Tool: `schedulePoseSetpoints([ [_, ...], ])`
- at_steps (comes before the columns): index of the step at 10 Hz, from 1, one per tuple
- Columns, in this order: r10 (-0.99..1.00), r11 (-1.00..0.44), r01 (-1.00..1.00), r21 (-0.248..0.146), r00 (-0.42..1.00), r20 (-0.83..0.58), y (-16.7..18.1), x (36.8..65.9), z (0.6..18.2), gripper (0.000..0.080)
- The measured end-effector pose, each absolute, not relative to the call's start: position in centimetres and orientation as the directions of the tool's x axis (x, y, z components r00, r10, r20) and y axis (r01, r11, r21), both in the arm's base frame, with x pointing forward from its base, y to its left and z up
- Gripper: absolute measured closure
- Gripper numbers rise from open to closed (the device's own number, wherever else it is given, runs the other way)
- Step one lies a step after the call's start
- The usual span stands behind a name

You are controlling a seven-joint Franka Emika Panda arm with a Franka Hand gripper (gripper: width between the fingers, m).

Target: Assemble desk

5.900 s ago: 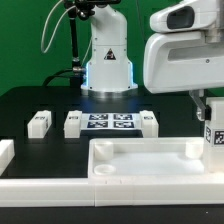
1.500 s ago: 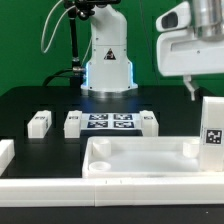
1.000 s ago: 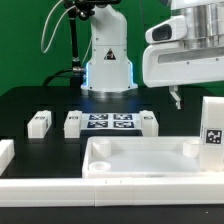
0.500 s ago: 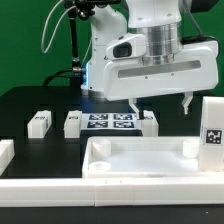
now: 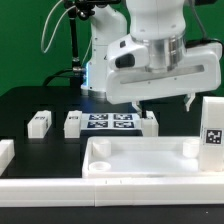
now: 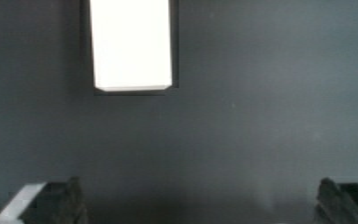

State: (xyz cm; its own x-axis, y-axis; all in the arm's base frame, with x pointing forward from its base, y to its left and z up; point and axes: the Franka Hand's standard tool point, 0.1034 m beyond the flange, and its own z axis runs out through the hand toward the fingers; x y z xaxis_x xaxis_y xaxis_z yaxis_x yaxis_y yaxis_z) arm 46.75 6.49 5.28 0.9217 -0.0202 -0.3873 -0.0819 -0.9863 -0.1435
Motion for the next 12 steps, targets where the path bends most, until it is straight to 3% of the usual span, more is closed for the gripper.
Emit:
schedulePoseSetpoints([
  [2,0.005,-0.991,-0.066,-0.118,0.851,-0.525,6.1,44.6,3.4,0.0151],
  [5,0.049,-0.987,-0.066,-0.145,0.738,-0.673,6.2,43.9,3.3,0.0151],
  [7,0.053,-0.987,-0.068,-0.147,0.719,-0.693,6.2,44.1,2.8,0.0151],
  [10,0.015,-0.991,-0.092,-0.101,0.661,-0.750,5.9,41.9,1.2,0.0151],
  [12,0.010,-0.990,-0.097,-0.099,0.661,-0.750,5.6,41.9,1.1,0.0151],
])
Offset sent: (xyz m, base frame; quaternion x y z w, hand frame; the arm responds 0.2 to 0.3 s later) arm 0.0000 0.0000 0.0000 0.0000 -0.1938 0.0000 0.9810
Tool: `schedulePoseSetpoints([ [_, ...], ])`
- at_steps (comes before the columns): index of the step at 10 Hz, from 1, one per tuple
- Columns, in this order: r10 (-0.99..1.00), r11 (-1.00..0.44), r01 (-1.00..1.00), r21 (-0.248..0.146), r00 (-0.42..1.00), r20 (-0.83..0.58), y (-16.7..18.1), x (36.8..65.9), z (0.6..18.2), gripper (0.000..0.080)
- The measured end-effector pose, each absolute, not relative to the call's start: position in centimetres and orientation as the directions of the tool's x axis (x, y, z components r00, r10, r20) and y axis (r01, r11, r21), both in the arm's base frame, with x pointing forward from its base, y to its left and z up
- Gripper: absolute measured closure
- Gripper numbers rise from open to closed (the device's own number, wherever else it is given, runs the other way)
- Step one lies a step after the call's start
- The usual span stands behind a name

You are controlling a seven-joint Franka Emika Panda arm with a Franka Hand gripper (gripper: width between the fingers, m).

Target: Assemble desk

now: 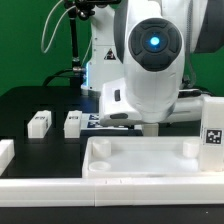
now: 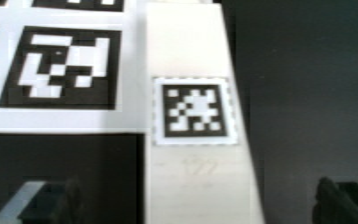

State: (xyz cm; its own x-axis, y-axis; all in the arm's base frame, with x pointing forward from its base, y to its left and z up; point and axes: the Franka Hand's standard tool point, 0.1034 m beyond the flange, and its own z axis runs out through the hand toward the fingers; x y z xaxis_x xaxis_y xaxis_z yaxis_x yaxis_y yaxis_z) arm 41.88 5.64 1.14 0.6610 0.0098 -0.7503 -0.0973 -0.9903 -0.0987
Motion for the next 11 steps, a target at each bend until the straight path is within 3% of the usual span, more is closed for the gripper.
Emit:
schedulePoseSetpoints([
  [1,0.010,-0.990,-0.097,-0.099,0.661,-0.751,5.64,41.86,1.13,0.0151],
  [3,0.010,-0.990,-0.098,-0.099,0.661,-0.751,5.63,41.85,1.12,0.0402],
  [4,0.010,-0.990,-0.098,-0.099,0.660,-0.751,5.63,41.85,1.11,0.0402],
  [5,0.010,-0.990,-0.098,-0.099,0.660,-0.751,5.62,41.85,1.13,0.0513],
  [10,0.009,-0.990,-0.098,-0.098,0.660,-0.751,5.61,41.86,1.14,0.0513],
  [11,0.007,-0.988,-0.111,-0.104,0.649,-0.761,5.60,41.93,1.80,0.0513],
])
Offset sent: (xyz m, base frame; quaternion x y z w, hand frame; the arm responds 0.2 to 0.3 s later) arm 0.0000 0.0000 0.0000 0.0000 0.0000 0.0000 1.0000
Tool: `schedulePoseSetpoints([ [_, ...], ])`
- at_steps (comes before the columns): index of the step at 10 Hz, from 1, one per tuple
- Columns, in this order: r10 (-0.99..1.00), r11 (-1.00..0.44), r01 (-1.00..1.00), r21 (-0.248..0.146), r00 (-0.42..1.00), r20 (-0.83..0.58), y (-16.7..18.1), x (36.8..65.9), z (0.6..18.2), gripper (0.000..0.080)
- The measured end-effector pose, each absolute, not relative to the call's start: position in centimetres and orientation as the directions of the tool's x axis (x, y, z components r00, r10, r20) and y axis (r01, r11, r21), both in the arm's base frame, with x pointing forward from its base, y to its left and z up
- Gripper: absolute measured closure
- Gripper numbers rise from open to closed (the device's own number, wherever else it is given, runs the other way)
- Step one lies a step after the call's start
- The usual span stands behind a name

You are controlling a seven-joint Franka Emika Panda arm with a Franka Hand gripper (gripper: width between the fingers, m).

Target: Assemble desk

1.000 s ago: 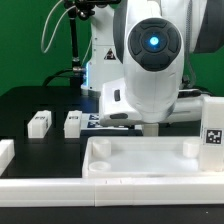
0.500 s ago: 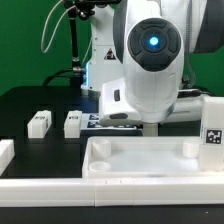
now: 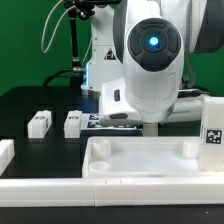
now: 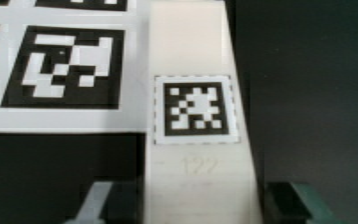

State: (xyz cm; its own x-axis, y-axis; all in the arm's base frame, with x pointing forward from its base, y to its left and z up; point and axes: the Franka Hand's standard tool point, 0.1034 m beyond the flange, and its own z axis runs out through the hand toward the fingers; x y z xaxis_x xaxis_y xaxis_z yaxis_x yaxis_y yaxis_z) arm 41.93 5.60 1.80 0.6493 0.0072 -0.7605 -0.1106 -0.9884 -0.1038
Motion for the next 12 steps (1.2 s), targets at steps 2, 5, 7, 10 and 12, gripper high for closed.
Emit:
schedulePoseSetpoints([
  [2,-0.020,-0.969,-0.195,-0.149,0.667,-0.744,4.3,44.5,6.7,0.0512],
  [5,-0.075,-0.952,-0.260,-0.163,0.714,-0.696,2.1,46.4,9.8,0.0512],
  [7,-0.104,-0.954,-0.253,-0.161,0.783,-0.614,2.1,47.4,9.3,0.0512],
  [10,-0.126,-0.954,-0.236,-0.186,0.876,-0.466,1.6,49.9,12.7,0.0512],
  [12,-0.171,-0.948,-0.231,-0.220,0.950,-0.261,-1.4,54.1,16.8,0.0512],
])
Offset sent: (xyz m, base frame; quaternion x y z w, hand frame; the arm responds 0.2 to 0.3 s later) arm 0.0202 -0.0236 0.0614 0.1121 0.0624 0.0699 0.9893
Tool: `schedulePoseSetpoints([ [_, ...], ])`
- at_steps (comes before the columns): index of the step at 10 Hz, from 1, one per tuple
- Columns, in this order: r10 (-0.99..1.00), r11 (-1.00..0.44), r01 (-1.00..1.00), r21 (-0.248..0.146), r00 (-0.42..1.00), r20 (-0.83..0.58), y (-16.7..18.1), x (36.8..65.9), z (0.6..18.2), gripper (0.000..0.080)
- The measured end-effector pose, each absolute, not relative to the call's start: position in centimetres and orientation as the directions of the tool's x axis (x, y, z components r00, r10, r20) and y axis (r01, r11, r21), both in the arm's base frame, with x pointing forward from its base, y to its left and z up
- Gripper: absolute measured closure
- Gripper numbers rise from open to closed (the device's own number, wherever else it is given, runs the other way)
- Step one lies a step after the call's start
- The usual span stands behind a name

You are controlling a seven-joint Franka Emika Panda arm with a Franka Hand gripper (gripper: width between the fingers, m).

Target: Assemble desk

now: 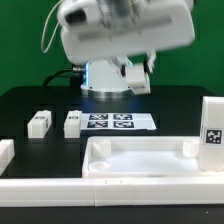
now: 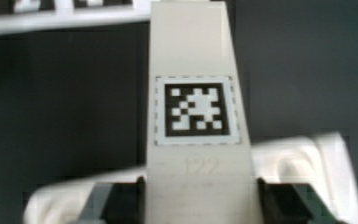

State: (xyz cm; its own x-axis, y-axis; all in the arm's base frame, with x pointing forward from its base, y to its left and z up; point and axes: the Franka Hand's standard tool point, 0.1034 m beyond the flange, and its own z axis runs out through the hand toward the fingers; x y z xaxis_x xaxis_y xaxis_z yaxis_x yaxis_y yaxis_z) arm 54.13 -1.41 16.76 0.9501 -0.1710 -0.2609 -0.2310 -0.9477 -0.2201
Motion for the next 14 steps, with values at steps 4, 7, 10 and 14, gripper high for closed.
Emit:
schedulePoseSetpoints([
  [4,-0.225,-0.961,-0.214,-0.173,0.973,0.047,-2.3,54.8,16.4,0.0512],
  [7,-0.179,-0.983,-0.152,-0.099,0.898,0.401,-4.5,58.8,19.2,0.0512],
  [10,-0.135,-0.985,-0.174,0.004,0.776,0.616,-6.5,58.8,19.4,0.0512],
  [14,-0.146,-0.986,-0.164,-0.020,0.807,0.572,-5.8,59.8,18.0,0.0512],
])
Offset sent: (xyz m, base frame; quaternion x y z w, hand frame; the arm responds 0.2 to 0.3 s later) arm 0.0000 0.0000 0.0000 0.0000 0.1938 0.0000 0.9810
